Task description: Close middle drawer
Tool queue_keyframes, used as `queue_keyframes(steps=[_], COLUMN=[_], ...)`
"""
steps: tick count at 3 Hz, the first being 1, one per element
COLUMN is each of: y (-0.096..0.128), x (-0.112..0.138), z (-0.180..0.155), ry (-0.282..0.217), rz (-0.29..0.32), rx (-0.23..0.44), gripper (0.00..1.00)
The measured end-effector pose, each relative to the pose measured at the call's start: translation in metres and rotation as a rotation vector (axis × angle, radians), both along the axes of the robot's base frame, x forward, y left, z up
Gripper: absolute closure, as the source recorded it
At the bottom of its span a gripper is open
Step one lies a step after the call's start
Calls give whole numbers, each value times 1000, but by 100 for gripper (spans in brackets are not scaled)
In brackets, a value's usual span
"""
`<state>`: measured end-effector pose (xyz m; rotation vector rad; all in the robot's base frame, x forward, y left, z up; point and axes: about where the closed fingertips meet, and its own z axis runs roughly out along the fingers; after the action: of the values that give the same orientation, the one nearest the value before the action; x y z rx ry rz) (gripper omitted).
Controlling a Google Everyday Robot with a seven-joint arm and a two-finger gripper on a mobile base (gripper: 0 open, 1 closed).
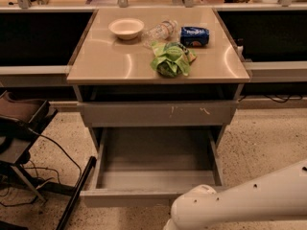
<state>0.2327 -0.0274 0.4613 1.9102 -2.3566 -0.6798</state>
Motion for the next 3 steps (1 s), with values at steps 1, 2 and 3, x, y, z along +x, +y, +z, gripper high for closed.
queue_keyframes(steps=[1, 2, 3], y=[-19, -37, -48], x=[29, 59, 85], z=[-38, -64, -73], ry=[58, 99, 103], rz=[-53, -124, -178], rx=[39, 77, 106], gripper=[0, 0, 0])
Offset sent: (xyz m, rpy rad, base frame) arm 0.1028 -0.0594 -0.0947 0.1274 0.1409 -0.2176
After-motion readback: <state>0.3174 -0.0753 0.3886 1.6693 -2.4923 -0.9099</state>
